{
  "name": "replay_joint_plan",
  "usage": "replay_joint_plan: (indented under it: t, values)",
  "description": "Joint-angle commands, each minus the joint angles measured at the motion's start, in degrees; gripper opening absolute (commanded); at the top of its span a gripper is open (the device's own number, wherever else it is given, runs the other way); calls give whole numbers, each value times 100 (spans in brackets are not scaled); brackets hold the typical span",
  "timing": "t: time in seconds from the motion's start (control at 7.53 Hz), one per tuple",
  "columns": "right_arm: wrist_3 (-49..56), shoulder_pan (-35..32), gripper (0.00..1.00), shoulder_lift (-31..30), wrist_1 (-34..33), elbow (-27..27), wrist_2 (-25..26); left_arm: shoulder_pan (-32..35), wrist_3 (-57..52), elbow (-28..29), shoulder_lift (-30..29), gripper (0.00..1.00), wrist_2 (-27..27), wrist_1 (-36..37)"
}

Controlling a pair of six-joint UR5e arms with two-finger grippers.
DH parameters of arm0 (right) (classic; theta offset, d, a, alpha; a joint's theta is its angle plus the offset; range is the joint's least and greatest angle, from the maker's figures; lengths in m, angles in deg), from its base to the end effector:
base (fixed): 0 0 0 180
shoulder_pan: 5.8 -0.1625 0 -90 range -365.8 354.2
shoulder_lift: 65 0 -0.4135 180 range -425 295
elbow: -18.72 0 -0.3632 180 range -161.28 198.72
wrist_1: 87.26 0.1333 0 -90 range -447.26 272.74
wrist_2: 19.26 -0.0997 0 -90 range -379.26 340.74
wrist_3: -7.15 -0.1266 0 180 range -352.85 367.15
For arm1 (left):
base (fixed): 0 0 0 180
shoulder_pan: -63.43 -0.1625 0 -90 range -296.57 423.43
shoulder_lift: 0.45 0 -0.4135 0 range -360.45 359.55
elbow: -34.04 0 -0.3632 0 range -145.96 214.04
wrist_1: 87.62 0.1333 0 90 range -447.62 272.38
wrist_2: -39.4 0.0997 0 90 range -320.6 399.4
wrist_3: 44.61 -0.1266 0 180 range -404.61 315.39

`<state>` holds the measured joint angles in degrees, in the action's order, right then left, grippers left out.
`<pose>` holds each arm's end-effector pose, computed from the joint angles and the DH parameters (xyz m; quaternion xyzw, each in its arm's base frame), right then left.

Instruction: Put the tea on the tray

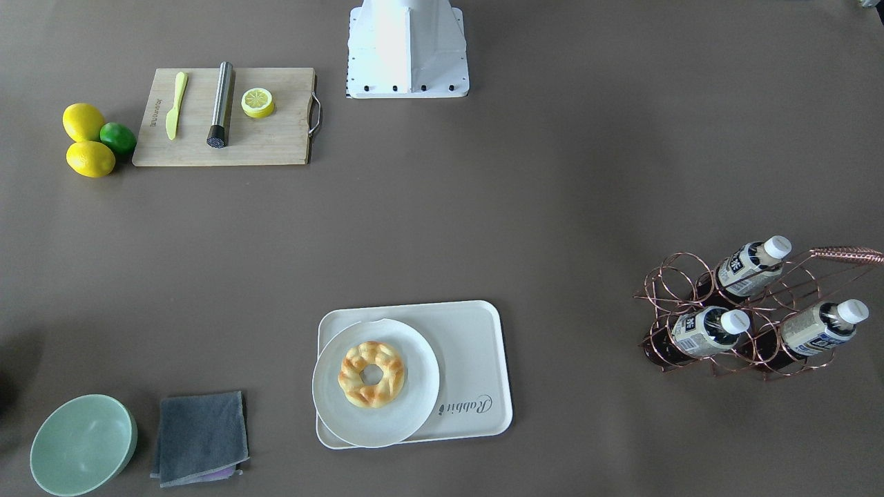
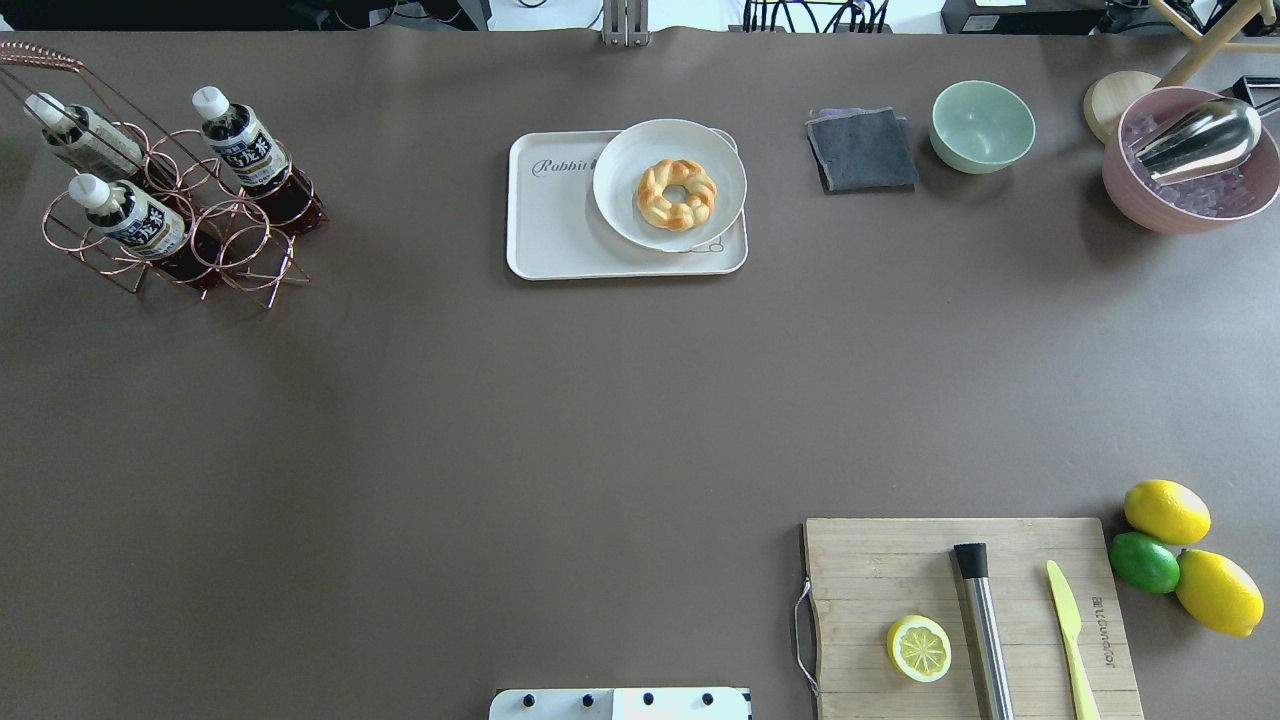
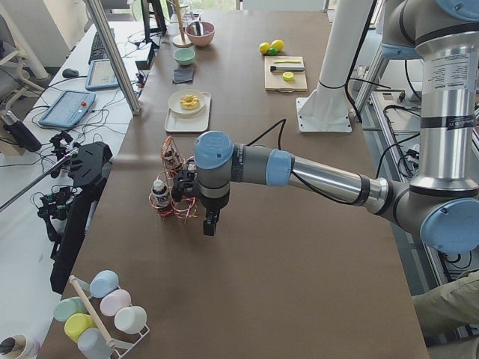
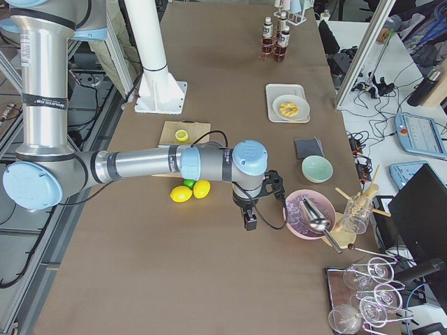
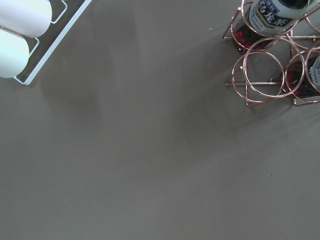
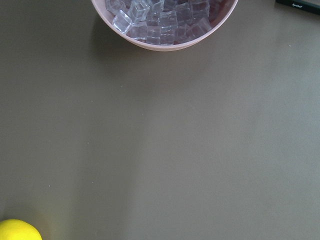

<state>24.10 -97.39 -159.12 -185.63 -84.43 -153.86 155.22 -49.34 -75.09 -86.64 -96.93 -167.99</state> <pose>0.0563 -0.4283 0.6069 0.0664 -0.3736 -0.1258 0.9166 -0.0552 -0.4292 0.5562 0.0679 0.3897 0.0431 0.9174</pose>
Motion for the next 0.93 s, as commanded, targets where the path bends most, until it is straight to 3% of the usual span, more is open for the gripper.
replay_joint_plan:
  t: [0.0, 0.13, 0.27, 0.66, 0.8]
  values:
    - [81, 1, 100, -1, 11, -3, 4, 32, 51, -335, 224, 97, -237, -144]
    - [89, 10, 100, -36, 11, -38, 3, 24, 791, -485, 173, 97, -193, -380]
    - [63, 36, 100, -28, 11, -21, 3, -20, 1529, -478, 147, 97, -184, -1131]
    - [89, 229, 100, 8, 11, 6, -23, -712, 2703, -505, -109, 97, -53, -2136]
    - [229, 229, 100, -18, 11, 23, -14, -1193, 3219, -531, -143, 97, 548, -2514]
